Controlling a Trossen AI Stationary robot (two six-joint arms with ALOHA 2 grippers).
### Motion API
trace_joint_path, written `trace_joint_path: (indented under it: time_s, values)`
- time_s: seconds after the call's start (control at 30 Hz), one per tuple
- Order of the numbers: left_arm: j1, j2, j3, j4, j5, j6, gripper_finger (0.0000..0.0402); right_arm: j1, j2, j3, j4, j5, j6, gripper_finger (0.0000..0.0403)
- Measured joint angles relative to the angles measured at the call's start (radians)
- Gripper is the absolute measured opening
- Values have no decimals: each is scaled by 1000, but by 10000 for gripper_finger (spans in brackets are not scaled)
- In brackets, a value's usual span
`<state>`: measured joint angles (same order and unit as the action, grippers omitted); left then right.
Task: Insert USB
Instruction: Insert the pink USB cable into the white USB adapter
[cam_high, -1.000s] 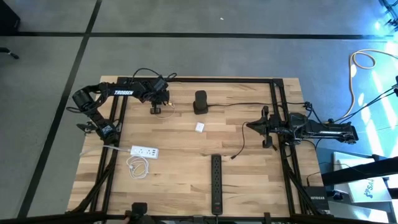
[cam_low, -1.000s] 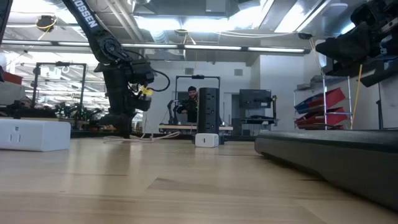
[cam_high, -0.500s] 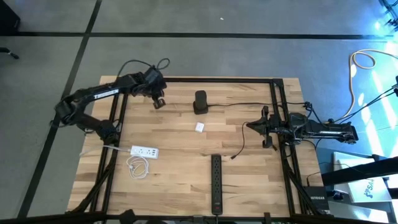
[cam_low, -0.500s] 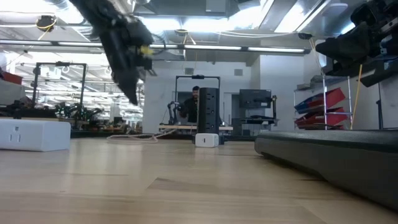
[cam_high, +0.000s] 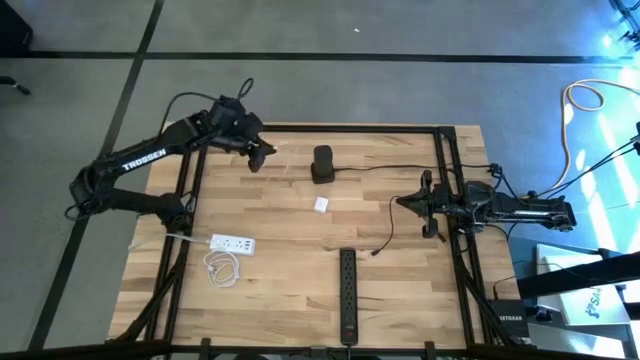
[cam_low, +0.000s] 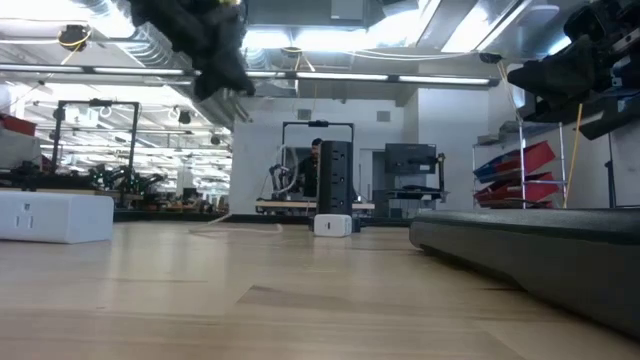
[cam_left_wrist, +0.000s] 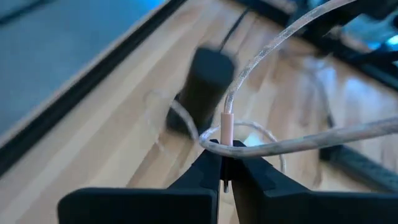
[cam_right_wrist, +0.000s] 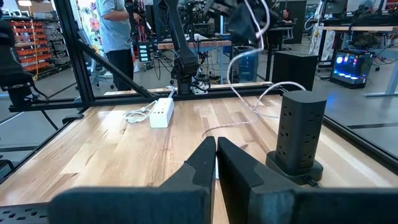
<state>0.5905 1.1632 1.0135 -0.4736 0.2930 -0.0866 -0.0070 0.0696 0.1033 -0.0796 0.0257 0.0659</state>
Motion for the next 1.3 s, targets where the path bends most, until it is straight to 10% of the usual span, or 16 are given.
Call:
trace_joint_path:
  time_s: [0.7, 1.3]
  values:
    - [-472, -22, -257, 654, -255, -161, 3, 0, 0, 0, 0, 0, 0, 1]
    - [-668, -22, -499, 1039, -479, -104, 3, 0, 0, 0, 0, 0, -2, 1]
